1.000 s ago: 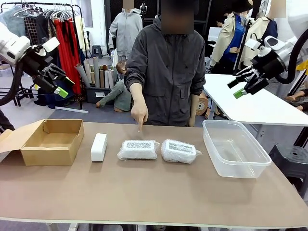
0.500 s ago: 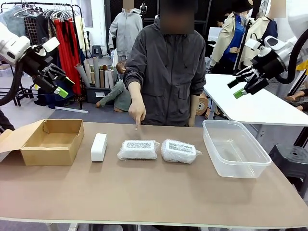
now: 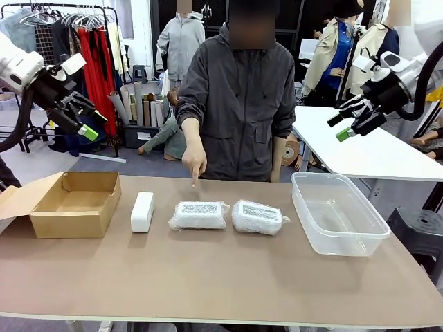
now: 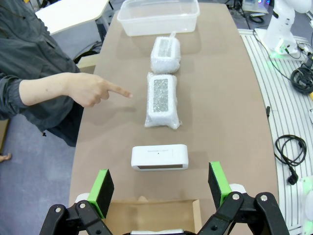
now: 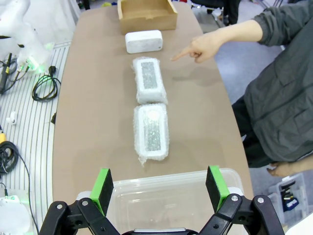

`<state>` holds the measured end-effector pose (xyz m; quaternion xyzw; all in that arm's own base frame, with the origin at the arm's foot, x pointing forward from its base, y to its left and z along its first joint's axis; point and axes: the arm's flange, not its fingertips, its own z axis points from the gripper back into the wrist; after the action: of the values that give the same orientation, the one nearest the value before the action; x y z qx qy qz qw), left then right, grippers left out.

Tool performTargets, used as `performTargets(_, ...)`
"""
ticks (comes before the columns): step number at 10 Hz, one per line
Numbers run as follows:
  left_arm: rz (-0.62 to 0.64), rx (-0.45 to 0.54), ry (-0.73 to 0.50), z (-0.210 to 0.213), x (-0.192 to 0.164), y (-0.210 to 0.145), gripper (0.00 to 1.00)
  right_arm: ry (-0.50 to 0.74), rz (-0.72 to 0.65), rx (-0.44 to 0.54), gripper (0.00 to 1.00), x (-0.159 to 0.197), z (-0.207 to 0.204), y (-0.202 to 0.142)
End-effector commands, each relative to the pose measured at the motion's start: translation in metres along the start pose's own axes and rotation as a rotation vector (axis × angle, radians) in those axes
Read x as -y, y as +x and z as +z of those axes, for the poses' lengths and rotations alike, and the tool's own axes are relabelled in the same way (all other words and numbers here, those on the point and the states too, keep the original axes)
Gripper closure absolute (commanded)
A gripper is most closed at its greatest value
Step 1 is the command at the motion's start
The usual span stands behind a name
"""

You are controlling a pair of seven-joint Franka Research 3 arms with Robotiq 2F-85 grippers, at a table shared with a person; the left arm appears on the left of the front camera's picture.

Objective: Separate and place wrapped and unwrapped clocks.
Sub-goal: Pick up the Digital clock indicated by the person.

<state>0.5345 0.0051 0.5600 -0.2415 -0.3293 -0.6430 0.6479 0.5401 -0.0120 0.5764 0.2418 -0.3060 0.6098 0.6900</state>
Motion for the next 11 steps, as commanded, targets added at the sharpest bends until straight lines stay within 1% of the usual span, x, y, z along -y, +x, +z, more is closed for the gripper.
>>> performTargets(1,0.000,0.000,0.003,0.0010,0.0002,0.0001,0.00,0.001,0.003,0.000,0.00,-0.0002,0.0000,0.0008)
performTargets(11,0.000,0.000,0.003,0.0010,0.0002,0.0001,0.00,0.001,0.003,0.000,0.00,-0.0002,0.0000,0.0008)
